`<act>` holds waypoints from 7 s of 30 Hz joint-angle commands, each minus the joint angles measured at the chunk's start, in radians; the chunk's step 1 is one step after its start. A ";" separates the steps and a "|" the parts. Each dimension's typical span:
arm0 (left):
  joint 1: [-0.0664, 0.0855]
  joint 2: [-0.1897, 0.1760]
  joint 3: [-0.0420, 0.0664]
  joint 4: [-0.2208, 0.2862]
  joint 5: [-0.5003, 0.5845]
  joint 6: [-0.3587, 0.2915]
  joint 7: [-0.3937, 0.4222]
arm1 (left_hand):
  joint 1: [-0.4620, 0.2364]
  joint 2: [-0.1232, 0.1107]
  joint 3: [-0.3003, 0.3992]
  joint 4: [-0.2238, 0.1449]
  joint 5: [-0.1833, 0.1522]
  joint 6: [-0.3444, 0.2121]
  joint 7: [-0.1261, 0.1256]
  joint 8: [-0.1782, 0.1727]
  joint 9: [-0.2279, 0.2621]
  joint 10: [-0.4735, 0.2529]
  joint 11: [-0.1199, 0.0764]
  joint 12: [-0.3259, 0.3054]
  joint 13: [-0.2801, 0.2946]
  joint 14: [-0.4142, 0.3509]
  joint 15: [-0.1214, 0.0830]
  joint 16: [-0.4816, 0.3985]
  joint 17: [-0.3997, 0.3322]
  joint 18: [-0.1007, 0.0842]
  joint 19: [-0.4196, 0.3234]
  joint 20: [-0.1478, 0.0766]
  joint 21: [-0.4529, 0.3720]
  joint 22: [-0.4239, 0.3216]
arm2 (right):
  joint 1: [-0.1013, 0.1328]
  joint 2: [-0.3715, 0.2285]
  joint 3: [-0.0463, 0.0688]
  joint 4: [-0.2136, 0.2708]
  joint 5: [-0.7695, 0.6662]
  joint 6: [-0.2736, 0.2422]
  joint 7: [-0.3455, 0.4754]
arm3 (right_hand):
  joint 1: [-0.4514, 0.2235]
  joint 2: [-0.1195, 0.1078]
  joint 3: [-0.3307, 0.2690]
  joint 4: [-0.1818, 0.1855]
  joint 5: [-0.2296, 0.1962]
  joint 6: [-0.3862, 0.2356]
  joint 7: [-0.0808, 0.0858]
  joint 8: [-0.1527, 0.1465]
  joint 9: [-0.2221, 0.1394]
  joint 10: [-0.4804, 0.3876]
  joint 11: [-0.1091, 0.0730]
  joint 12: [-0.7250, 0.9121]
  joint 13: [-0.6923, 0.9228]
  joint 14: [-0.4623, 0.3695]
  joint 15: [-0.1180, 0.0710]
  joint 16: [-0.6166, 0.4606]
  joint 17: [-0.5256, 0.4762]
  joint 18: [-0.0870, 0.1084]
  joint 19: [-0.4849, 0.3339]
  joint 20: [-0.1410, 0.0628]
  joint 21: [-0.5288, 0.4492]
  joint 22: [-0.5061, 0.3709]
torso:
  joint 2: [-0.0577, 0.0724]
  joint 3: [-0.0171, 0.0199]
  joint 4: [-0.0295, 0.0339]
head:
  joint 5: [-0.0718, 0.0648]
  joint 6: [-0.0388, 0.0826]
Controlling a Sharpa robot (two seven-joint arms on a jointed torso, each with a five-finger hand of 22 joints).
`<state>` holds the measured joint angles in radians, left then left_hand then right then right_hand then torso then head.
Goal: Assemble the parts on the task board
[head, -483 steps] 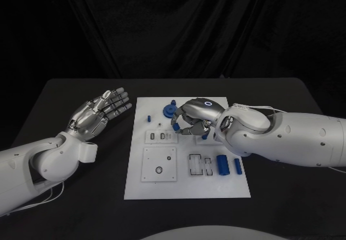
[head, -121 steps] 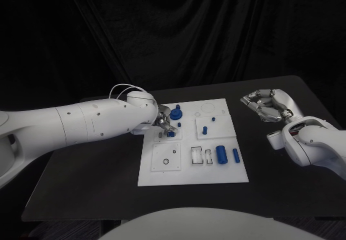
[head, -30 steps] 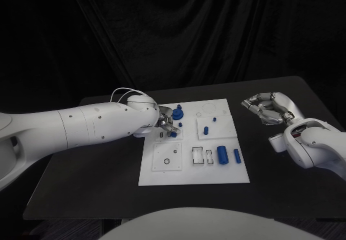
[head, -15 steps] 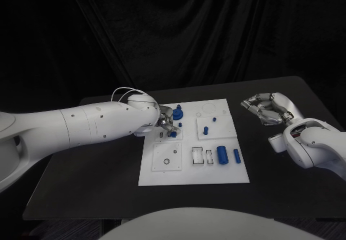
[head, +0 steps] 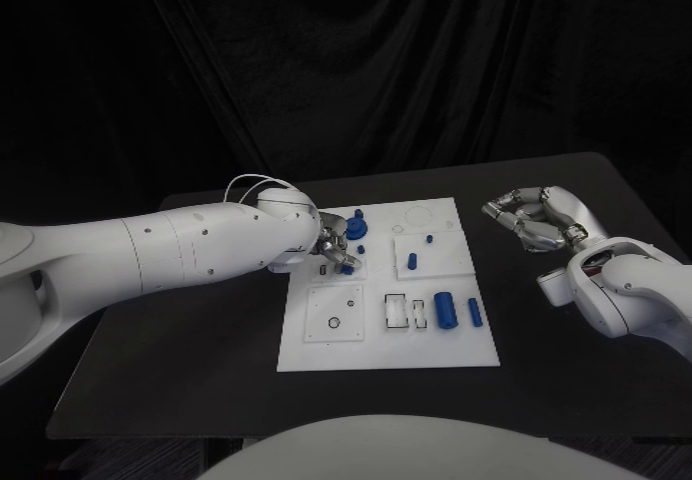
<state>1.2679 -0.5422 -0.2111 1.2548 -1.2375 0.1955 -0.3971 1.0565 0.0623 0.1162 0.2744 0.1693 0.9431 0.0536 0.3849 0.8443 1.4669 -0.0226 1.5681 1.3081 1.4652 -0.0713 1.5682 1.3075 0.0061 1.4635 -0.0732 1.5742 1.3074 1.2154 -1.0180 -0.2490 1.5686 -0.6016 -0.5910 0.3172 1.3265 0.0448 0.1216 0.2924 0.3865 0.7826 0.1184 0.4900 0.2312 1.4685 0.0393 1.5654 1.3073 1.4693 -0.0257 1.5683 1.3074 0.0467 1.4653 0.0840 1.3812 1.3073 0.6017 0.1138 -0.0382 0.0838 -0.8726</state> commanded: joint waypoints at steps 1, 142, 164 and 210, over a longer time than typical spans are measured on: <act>-0.004 0.002 0.000 0.000 -0.001 0.034 0.001 | 0.008 0.004 -0.005 -0.002 -0.003 -0.006 0.000 -0.006 -0.002 0.104 0.007 0.003 0.263 0.106 0.010 0.003 0.263 -0.006 0.107 0.006 -0.003 0.263 | -0.002 0.000 0.001 0.000 0.000 0.010 -0.018 | -0.003 0.007 0.005 0.000 -0.003 -0.010 0.000 0.003 -0.001 0.080 0.002 -0.005 0.243 0.098 0.000 -0.004 0.253 0.005 0.001 -0.001 -0.006 0.195 | 0.000 0.0002 0.0014 | -0.001 0.000; -0.008 -0.080 0.000 0.037 -0.001 -0.028 0.044 | 0.064 0.038 0.015 -0.085 0.091 0.028 -0.002 -0.123 0.076 0.104 0.006 0.003 0.263 0.106 0.011 0.003 0.263 -0.006 0.107 0.009 -0.003 0.263 | -0.019 0.001 0.001 -0.008 -0.007 0.086 -0.088 | 0.004 0.010 0.014 -0.002 -0.005 -0.014 -0.001 0.012 -0.005 0.055 0.003 -0.017 0.219 0.086 0.001 -0.027 0.221 0.017 -0.025 0.000 -0.056 0.178 | -0.001 -0.0010 0.0025 | 0.023 0.000; -0.008 -0.101 0.000 0.055 -0.001 -0.032 0.062 | 0.076 0.035 0.036 -0.092 0.092 0.022 0.001 -0.136 0.074 0.104 0.009 0.003 0.263 0.101 0.013 -0.001 0.252 -0.006 0.107 0.010 -0.003 0.263 | -0.022 0.003 0.001 -0.010 -0.007 0.094 -0.095 | 0.007 0.010 0.016 -0.002 -0.003 -0.016 0.000 0.013 -0.006 0.051 0.003 -0.019 0.216 0.084 0.002 -0.029 0.217 0.019 -0.029 0.001 -0.063 0.175 | -0.001 -0.0011 0.0006 | 0.027 0.000; -0.008 -0.142 0.000 0.080 -0.001 -0.040 0.089 | 0.071 0.013 0.108 -0.090 0.076 0.008 0.021 -0.199 0.040 0.089 0.026 -0.011 0.248 0.082 0.028 -0.017 0.207 -0.006 0.107 0.024 -0.003 0.263 | -0.027 0.004 0.001 -0.013 -0.007 0.102 -0.103 | 0.009 0.009 0.018 -0.002 -0.003 -0.022 0.001 0.013 -0.008 0.046 0.004 -0.021 0.212 0.083 0.002 -0.031 0.215 0.020 -0.033 0.001 -0.070 0.173 | -0.001 -0.0011 0.0008 | 0.036 0.000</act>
<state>1.2620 -0.6835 -0.2091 1.3328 -1.2350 0.1471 -0.3112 1.1314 0.0845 0.2188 0.1861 0.2479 0.9504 0.0677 0.1892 0.8853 1.4668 -0.0012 1.5634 1.3081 1.4652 -0.0497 1.5564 1.3075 0.0062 1.4678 -0.0551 1.5742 1.3074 1.1913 -1.0143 -0.2489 1.5556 -0.6043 -0.4971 0.2300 1.3305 0.0488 0.1329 0.2923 0.3866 0.7683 0.1183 0.4976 0.2243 1.4685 0.0393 1.5499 1.3078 1.4693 -0.0257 1.5414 1.3074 0.0466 1.4366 0.0840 1.3125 1.3073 0.6007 0.1127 -0.0372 0.1191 -0.8725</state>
